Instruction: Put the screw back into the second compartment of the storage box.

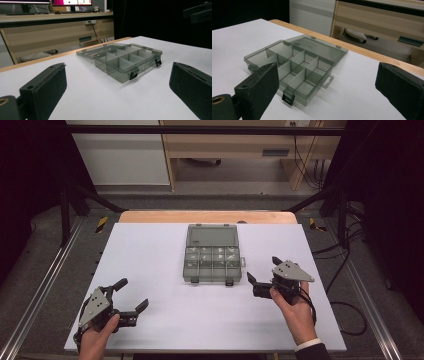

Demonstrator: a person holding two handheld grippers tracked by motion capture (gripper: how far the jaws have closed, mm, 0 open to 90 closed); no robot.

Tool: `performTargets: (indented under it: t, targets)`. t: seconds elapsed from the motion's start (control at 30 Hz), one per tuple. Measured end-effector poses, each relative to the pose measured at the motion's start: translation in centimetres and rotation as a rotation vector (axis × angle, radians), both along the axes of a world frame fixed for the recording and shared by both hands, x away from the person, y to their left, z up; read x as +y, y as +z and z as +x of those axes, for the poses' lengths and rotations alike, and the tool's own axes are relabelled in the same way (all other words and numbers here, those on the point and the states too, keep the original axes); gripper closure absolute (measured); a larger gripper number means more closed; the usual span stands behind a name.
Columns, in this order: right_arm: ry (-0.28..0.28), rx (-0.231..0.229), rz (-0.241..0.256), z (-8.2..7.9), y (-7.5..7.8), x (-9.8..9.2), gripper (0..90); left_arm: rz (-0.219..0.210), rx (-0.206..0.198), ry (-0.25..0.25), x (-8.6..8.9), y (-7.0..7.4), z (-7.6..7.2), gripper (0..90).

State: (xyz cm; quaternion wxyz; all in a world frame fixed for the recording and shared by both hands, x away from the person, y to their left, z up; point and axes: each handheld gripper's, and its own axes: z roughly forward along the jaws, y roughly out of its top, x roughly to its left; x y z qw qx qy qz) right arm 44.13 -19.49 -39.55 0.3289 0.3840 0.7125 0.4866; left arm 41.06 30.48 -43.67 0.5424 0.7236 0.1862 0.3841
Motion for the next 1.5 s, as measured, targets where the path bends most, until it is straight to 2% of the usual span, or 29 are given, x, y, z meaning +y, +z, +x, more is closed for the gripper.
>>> performTargets:
  t: [0.23, 0.37, 0.47, 0.8, 0.83, 1.07, 1.23, 1.3, 1.43, 1.5]
  targets:
    - [-0.023, 0.006, 0.013, -0.9, -1.0, -1.6, 4.9, -0.002, -0.008, 0.014, 0.3, 0.2, -0.2, 1.1]
    - [-0.034, -0.004, -0.001, -1.3, -1.6, -2.5, 5.2, 0.01, -0.013, 0.018, 0.4, 0.3, -0.2, 1.1]
    - [-0.044, -0.005, 0.014, -1.5, -2.1, -3.1, 5.4, 0.011, -0.019, 0.015, 0.5, 0.4, -0.2, 1.2]
    - [-0.058, -0.024, 0.035, -2.3, -3.9, -4.6, 4.8, -0.007, -0.026, 0.046, 1.3, 0.5, -0.4, 1.1]
    - [-0.06, -0.026, 0.043, -2.4, -4.4, -5.0, 4.6, 0.004, -0.032, 0.07, 1.5, 0.6, -0.5, 1.4]
    - [-0.053, -0.034, 0.074, -2.5, -5.5, -5.4, 4.1, 0.011, -0.029, 0.078, 1.9, 0.5, -0.7, 1.6]
    - [-0.031, -0.058, 0.102, -2.5, -6.5, -5.2, 3.8, 0.012, -0.019, 0.091, 2.3, 0.2, -1.2, 1.5]
    - [-0.017, -0.072, 0.097, -2.6, -7.2, -5.1, 3.8, 0.004, -0.016, 0.1, 2.6, 0.1, -1.4, 1.5]
    - [-0.01, -0.088, 0.097, -2.7, -7.2, -5.1, 3.8, -0.025, -0.011, 0.127, 2.9, -0.1, -1.7, 1.6]
    - [-0.011, -0.095, 0.108, -2.8, -7.2, -5.3, 3.8, -0.027, -0.011, 0.14, 2.9, -0.1, -1.7, 1.6]
